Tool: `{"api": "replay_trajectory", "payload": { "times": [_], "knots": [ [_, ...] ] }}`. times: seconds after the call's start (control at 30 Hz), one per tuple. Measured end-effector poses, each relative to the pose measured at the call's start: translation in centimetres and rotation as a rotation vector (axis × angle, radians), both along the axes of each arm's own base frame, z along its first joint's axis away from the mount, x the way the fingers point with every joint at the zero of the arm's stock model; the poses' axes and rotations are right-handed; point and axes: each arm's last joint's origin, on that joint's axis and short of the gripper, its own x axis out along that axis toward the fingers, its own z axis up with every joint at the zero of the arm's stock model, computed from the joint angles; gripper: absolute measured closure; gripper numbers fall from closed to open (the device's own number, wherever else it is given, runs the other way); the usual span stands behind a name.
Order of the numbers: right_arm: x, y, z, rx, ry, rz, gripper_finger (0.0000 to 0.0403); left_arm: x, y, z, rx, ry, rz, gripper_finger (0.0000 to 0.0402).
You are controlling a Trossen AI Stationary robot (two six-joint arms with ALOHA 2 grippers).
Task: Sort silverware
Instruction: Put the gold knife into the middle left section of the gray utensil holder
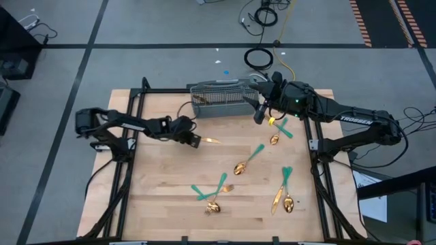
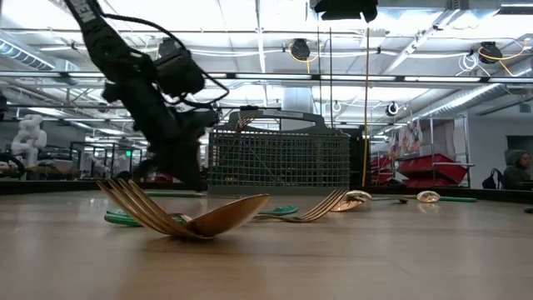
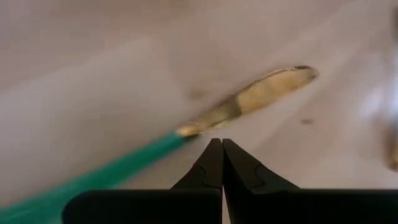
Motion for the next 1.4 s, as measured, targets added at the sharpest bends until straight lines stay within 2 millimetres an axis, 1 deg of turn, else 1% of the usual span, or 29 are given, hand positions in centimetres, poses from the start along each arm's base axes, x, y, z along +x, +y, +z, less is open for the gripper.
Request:
{"api": "replay_trajectory", "payload": {
  "times": [0.1, 0.17, 0.23, 0.33, 0.4, 0.47, 0.57, 0.63, 0.7, 0.8, 0.87, 0.97, 1.07, 1.17, 1.3, 1.4],
  "knots": [
    [0.0, 0.0, -0.3, 0.029, 0.014, -0.007, 0.0190, 2.0, -0.7, 0.2, -0.028, -0.067, -0.072, 0.0401],
    [0.1, -0.2, -0.9, 0.062, 0.052, -0.020, 0.0190, 3.2, -1.2, 1.2, -0.038, -0.141, -0.110, 0.0401],
    [0.7, -0.4, -2.0, 0.109, 0.113, -0.031, 0.0190, 4.3, -1.6, 3.1, -0.039, -0.245, -0.144, 0.0401],
    [1.9, -0.7, -4.0, 0.174, 0.207, -0.051, 0.0190, 4.7, -2.2, 7.1, -0.024, -0.363, -0.185, 0.0401],
    [3.2, -0.8, -5.4, 0.218, 0.239, -0.057, 0.0190, 3.7, -2.6, 9.5, -0.005, -0.323, -0.198, 0.0401],
    [4.7, -1.0, -6.9, 0.275, 0.269, -0.019, 0.0190, 1.9, -2.9, 11.4, 0.042, -0.195, -0.171, 0.0401],
    [7.2, -1.1, -9.7, 0.358, 0.306, 0.031, 0.0190, -2.0, -3.2, 13.6, 0.157, 0.076, -0.056, 0.0401],
    [8.8, -1.3, -11.4, 0.391, 0.340, 0.042, 0.0190, -4.4, -3.0, 14.2, 0.229, 0.222, 0.048, 0.0402],
    [10.7, -1.4, -12.4, 0.398, 0.366, 0.063, 0.0190, -6.0, -2.8, 14.0, 0.262, 0.329, 0.111, 0.0401],
    [13.5, -1.4, -13.7, 0.383, 0.427, 0.090, 0.0190, -6.8, -2.5, 13.0, 0.275, 0.405, 0.154, 0.0401],
    [15.3, -1.3, -14.2, 0.378, 0.473, 0.121, 0.0190, -6.8, -2.2, 11.5, 0.277, 0.446, 0.161, 0.0401],
    [17.5, -1.1, -14.3, 0.374, 0.501, 0.144, 0.0190, -6.9, -1.7, 8.7, 0.277, 0.528, 0.173, 0.0402],
    [18.5, -0.8, -13.7, 0.360, 0.522, 0.160, 0.0190, -6.8, -1.1, 6.0, 0.269, 0.562, 0.173, 0.0402],
    [18.6, -0.8, -13.1, 0.342, 0.527, 0.172, 0.0190, -6.9, -0.6, 3.9, 0.258, 0.572, 0.180, 0.0402],
    [18.2, -0.8, -12.5, 0.340, 0.528, 0.170, 0.0190, -6.4, 0.3, 2.3, 0.271, 0.512, 0.188, 0.0402],
    [18.0, -0.8, -12.3, 0.339, 0.536, 0.165, 0.0190, -6.0, 0.9, 1.2, 0.230, 0.476, 0.168, 0.0402]
  ]
}}
